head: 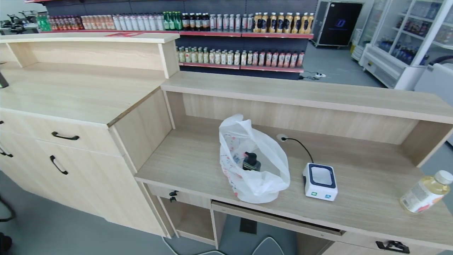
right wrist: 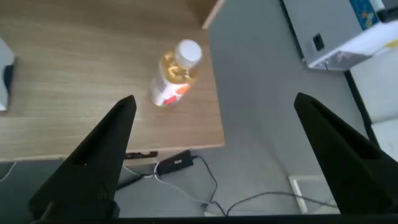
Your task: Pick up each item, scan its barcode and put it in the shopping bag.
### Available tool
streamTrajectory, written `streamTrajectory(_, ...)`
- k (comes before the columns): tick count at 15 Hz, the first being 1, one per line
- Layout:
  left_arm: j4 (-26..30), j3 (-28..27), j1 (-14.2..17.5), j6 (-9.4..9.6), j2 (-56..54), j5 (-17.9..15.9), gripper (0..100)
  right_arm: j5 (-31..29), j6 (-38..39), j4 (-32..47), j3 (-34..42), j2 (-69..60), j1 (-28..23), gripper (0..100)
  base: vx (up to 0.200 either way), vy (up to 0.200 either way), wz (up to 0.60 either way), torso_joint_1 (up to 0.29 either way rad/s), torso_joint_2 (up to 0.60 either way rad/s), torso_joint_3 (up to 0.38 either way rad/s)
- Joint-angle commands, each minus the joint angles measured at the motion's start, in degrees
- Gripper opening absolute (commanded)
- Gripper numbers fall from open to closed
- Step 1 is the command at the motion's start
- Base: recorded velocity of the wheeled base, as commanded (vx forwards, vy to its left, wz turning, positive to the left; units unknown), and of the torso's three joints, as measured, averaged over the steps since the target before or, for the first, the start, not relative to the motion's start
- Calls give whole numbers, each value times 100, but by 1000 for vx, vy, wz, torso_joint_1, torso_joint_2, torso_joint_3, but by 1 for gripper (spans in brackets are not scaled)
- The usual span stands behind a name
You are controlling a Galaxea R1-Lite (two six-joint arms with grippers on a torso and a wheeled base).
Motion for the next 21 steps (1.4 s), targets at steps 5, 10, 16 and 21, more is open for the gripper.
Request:
streamTrajectory(5, 1, 2, 1, -1, 0, 0, 100, 500, 360, -269, -149, 1871, -971, 100, 0, 0, 0, 0, 0, 0)
streamTrajectory(10, 1, 2, 1, -1, 0, 0, 100, 1397, 35, -1772, -211, 3137, -1146, 100, 0, 0, 0, 43, -101, -52)
streamTrajectory(16, 1, 2, 1, -1, 0, 0, 100, 2249, -290, -2097, -387, 4183, -1146, 100, 0, 0, 0, 0, 0, 0)
streamTrajectory(21, 1, 2, 1, -1, 0, 0, 100, 2557, -220, -2114, -1037, 4684, -1146, 100, 0, 0, 0, 0, 0, 0)
